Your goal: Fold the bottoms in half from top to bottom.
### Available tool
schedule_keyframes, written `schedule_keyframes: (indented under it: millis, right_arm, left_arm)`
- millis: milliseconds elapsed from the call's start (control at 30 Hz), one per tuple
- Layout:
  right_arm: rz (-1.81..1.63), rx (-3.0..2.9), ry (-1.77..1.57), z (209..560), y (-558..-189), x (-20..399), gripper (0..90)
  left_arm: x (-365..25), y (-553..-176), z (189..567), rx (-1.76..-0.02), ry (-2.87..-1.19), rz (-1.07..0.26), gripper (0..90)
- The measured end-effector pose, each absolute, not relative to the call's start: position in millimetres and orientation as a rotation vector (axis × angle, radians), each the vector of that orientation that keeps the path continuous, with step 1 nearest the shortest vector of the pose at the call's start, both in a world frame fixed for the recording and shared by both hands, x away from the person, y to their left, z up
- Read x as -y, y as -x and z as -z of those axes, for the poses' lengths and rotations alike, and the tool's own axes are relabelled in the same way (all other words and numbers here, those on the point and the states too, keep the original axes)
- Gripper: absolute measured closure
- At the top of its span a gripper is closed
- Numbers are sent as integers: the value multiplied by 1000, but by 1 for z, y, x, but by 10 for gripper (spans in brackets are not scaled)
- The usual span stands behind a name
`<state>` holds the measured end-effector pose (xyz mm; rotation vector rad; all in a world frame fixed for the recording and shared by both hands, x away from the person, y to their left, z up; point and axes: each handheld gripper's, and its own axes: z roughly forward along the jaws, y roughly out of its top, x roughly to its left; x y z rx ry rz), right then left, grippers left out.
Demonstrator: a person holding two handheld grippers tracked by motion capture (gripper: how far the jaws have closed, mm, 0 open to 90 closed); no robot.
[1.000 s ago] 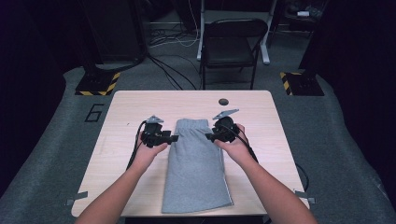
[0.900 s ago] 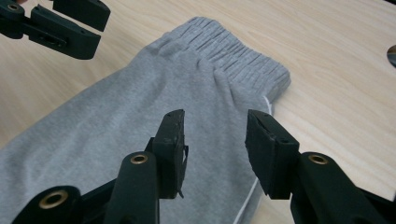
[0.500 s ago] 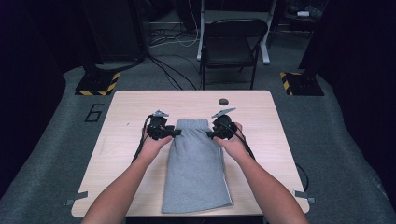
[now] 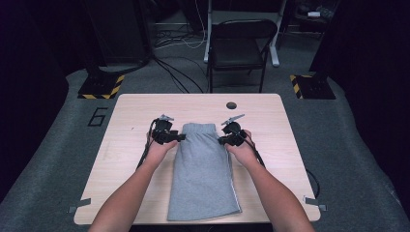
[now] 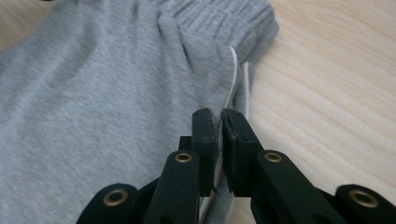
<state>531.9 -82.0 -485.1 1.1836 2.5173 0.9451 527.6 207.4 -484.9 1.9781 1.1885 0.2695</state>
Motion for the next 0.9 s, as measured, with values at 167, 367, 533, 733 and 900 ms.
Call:
schedule_keyframes:
  millis: [167, 367, 533, 733, 900]
  right_arm:
    - [-904, -2472, -1158, 480, -526, 79, 855]
    - [-855, -2452, -1221, 484, -525, 88, 857]
    - [-844, -2467, -1254, 494, -526, 91, 847]
    - [-916, -2455, -1245, 489, -526, 92, 793]
    - [-948, -2443, -1226, 487, -528, 89, 743]
  left_arm:
    - [-209, -524, 487, -1193, -1984, -279, 512]
    - [-212, -524, 488, -1211, -1972, -286, 510]
    - [-212, -525, 490, -1219, -1967, -290, 509]
    - [-212, -526, 492, -1220, -1976, -288, 508]
    - [-207, -522, 489, -1201, -1976, -301, 509]
